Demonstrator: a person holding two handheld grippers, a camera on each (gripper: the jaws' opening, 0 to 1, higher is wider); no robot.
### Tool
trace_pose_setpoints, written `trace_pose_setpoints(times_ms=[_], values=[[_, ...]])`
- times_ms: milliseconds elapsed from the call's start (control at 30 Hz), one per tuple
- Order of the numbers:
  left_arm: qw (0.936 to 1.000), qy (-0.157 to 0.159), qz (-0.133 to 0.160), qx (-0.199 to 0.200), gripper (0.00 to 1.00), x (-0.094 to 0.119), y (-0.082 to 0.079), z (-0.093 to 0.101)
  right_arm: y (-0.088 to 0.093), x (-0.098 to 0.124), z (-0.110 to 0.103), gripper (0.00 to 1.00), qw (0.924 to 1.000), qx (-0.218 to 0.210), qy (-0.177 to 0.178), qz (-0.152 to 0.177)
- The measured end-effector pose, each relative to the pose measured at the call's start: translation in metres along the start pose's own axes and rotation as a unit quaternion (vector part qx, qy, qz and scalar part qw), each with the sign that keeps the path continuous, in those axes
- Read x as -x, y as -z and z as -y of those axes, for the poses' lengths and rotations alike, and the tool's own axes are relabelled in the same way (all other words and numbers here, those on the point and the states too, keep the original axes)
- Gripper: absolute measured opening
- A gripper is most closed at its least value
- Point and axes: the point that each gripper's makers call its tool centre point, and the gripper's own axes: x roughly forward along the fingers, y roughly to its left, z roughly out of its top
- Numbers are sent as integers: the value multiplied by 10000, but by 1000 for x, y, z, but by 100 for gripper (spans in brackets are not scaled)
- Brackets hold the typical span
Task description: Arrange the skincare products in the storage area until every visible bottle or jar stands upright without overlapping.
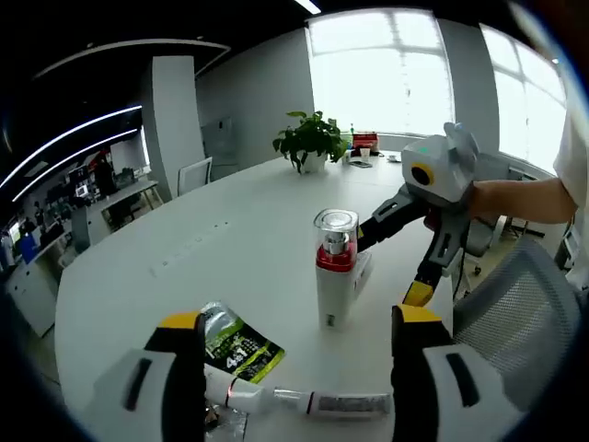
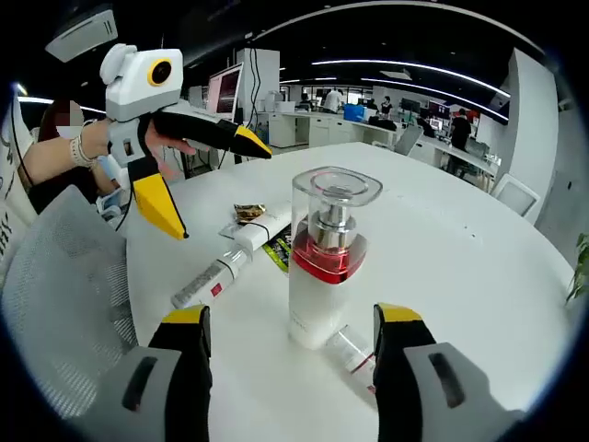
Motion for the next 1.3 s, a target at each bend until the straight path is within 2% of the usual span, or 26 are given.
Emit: trace_pose_setpoints(times_ms=[400,633,833,1033,1300], values=[[9992,-318,-31,238,99,46,15,-12,-14,19,-14,81,9999,66,113,-35],[9974,-509,73,499,99,69,22,-18,-25,21,-21,83,9996,157,225,3],[9958,-620,27,675,99,83,31,-21,-25,20,-33,88,9994,148,291,-113],[9957,-623,-93,684,99,94,41,-19,-25,25,-46,94,9992,-32,360,-160],[9954,-668,-203,651,99,115,55,-32,-27,33,-60,99,9979,-203,593,-179]])
